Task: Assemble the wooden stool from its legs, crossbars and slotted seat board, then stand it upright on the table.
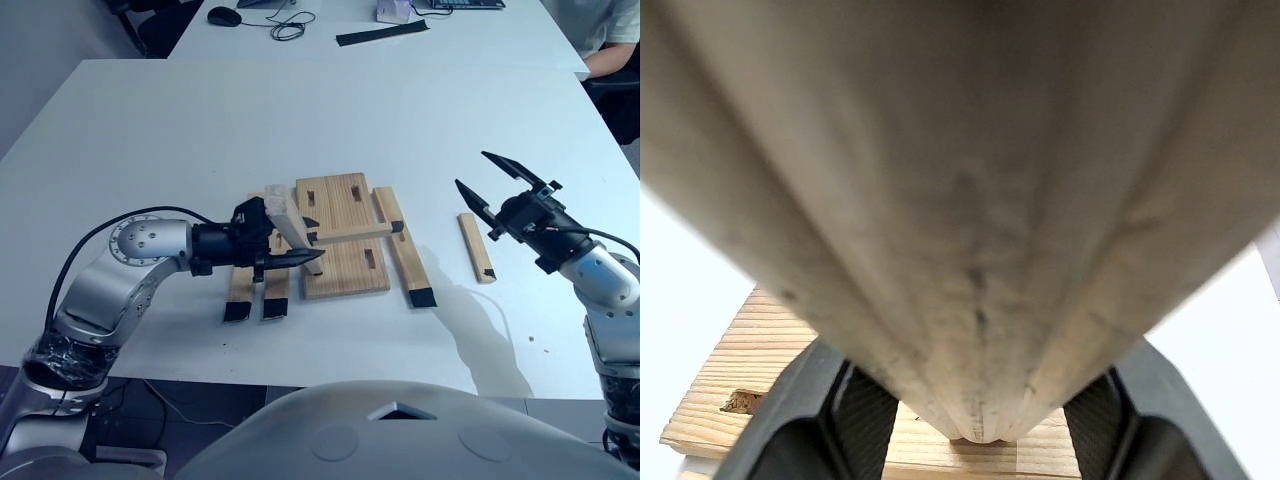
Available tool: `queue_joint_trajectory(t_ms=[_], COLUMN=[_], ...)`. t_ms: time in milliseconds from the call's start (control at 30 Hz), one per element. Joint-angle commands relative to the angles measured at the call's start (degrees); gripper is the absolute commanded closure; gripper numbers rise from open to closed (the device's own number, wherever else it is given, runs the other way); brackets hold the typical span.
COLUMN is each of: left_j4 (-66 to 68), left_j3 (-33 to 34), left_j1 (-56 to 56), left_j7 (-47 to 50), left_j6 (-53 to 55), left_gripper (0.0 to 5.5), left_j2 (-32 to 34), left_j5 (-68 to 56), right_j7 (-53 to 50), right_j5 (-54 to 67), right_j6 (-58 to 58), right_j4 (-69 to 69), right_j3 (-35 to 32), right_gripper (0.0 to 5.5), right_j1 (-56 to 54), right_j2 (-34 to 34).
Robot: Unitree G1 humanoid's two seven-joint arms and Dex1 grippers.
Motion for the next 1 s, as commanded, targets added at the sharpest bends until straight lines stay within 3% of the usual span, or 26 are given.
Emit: queue_joint_trajectory(t_ms=[33,533,800,1000], left_j4=[2.66,3.72,9.93,11.31], left_j3=[-3.8,-4.83,-5.78,-2.57], left_j1=[4.68,5.2,4.85,3.32], left_j7=[1.65,3.16,2.13,2.93], left_j6=[2.15,-1.05,-4.99,-7.24], left_gripper=[3.41,3.41,2.0,1.12], left_j2=[1.41,0.46,-2.24,-4.46], left_j5=[7.57,10.76,15.42,15.35], right_j7=[1.02,1.76,1.53,1.29], right_j5=[0.32,0.44,0.03,-0.31], right_j6=[0.17,-0.73,-1.0,-0.99], right_j4=[0.76,2.27,2.63,2.81], right_j3=[0.15,0.32,0.84,0.77], right_gripper=[3.04,3.04,3.04,3.04], right_j1=[-1.47,-2.99,-2.76,-2.35], right_j2=[-0.79,-1.1,-0.85,-0.82])
